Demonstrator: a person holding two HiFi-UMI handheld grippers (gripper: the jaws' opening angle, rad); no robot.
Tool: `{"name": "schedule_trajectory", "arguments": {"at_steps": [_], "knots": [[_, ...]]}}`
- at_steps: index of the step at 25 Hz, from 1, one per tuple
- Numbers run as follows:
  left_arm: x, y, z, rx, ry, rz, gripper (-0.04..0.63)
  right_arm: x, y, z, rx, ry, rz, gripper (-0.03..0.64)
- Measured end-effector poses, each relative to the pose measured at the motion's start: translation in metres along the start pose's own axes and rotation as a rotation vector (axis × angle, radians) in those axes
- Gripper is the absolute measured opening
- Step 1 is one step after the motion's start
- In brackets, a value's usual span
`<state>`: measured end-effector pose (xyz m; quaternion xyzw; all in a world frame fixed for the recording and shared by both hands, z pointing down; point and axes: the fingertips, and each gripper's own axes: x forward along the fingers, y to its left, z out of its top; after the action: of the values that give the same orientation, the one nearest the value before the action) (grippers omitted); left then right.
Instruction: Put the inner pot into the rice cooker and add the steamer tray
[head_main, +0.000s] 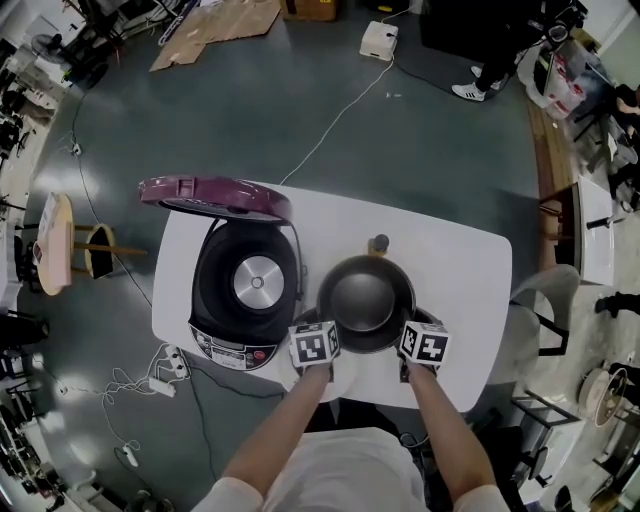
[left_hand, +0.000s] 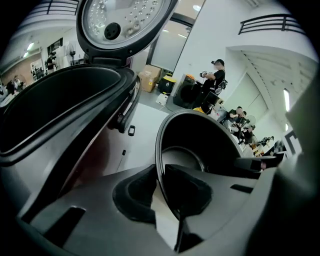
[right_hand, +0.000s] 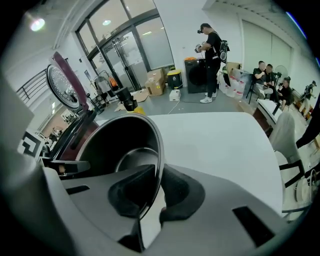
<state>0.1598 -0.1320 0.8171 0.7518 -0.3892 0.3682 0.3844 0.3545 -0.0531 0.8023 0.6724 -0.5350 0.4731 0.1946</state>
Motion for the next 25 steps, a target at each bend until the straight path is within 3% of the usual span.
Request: {"name": "schedule_trajectory", "arguments": {"at_steps": [10, 16, 25], "knots": [[-0.037, -0.015, 0.003, 0.006, -0.06, -0.041, 0.064, -0.045, 0.01, 0.003, -0.009, -0.067, 0.017, 0.057], [-0.071, -0.025, 0.008, 0.015, -0.124, -0.074, 0.075, -0.079, 0.019, 0.013, -0.036, -0.129, 0.013, 0.055], [-0.126, -0.02, 0.037, 0.013, -0.253, -0.06, 0.067, -0.122, 0.054, 0.041, -0.068, -0.238, 0.037, 0.054]]}}
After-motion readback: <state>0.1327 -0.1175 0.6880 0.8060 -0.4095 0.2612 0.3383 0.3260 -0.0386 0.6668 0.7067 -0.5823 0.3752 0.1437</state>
